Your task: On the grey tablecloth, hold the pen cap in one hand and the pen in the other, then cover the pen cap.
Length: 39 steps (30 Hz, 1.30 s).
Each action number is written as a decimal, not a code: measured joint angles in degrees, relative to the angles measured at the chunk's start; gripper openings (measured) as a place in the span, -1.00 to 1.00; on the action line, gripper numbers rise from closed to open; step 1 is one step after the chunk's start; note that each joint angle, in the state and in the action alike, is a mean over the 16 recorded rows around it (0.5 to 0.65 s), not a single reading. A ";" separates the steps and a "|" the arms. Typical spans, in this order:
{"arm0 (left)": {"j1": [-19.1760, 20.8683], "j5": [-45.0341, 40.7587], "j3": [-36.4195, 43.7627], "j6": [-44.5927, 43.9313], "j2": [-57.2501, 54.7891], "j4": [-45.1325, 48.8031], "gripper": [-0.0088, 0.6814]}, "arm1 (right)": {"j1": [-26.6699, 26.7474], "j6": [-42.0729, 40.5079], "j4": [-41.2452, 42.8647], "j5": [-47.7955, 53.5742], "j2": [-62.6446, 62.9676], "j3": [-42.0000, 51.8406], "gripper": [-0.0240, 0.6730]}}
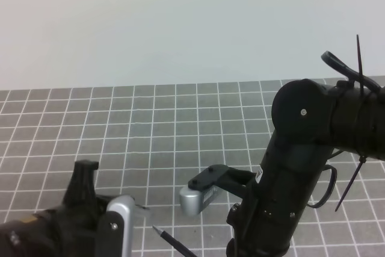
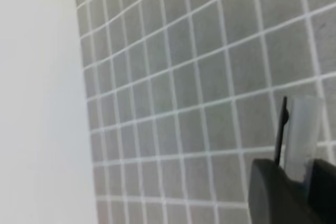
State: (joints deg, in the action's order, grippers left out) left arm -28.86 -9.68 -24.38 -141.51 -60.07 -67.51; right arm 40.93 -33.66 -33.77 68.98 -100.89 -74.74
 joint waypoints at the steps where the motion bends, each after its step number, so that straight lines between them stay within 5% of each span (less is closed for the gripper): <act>1: 0.00 -0.07 0.01 -0.08 0.00 -0.09 -0.74 | 0.00 -0.07 0.07 0.00 0.00 0.00 -0.72; 39: 0.00 -9.90 0.01 -17.70 -0.02 -5.00 -0.75 | 0.13 -3.79 1.80 0.00 0.00 0.00 -0.72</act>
State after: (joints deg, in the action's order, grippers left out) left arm -28.86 -19.58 -24.38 -159.21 -60.09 -72.51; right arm 41.06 -37.46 -31.97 68.98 -100.89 -74.74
